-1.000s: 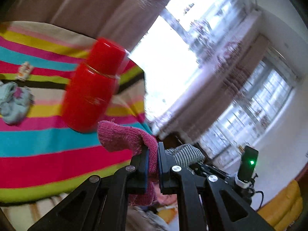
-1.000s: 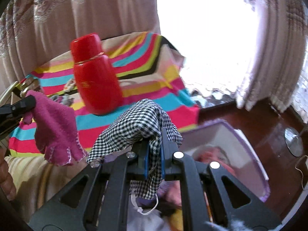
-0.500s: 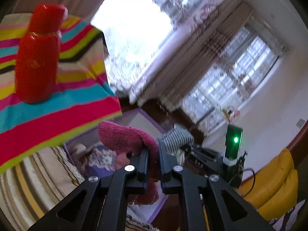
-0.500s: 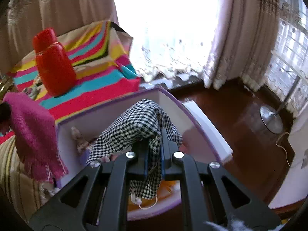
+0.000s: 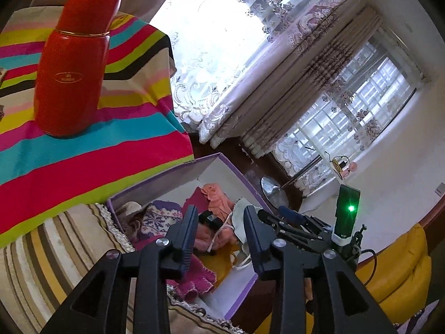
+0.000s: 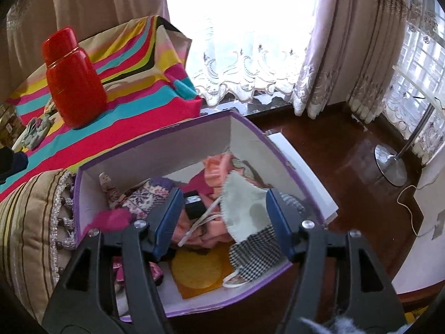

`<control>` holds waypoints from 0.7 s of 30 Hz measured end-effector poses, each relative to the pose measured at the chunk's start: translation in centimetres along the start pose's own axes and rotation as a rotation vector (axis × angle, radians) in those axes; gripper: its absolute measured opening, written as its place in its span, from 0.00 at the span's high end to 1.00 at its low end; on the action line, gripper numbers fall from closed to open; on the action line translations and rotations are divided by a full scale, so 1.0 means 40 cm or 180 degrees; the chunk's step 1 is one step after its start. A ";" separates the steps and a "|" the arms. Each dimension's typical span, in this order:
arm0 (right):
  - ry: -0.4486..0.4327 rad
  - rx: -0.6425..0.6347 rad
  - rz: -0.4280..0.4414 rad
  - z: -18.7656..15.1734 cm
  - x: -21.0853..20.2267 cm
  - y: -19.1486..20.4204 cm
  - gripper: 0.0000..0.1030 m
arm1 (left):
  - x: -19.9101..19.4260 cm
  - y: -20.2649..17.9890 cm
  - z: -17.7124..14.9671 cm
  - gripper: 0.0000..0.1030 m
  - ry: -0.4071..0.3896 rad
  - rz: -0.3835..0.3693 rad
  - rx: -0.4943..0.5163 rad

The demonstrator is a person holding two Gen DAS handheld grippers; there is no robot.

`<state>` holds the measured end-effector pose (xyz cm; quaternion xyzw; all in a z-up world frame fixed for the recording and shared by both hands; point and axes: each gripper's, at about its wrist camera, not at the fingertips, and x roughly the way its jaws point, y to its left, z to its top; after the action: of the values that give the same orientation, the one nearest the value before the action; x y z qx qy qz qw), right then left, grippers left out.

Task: Organize soft objects
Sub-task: 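Lower both tools into the white box and open them to release the items, then move both tools back over the remaining items on the bed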

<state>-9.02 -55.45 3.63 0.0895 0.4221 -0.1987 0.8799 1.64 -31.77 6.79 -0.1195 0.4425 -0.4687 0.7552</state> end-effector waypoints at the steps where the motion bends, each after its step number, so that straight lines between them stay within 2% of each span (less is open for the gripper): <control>1: -0.0003 -0.0008 0.0023 0.001 -0.002 0.008 0.36 | -0.003 0.004 0.002 0.65 -0.0008 0.0009 -0.0009; 11: -0.0070 -0.0211 0.0247 0.033 -0.014 0.114 0.36 | -0.084 0.077 0.047 0.65 -0.0290 0.0279 -0.0101; 21: -0.0147 -0.0588 0.0595 0.086 -0.016 0.297 0.36 | -0.181 0.201 0.099 0.64 -0.0501 0.0636 -0.0189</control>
<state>-1.89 -45.66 6.19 0.0424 0.4081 -0.0782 0.9086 8.36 -22.52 8.34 -0.1335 0.4052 -0.3670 0.8266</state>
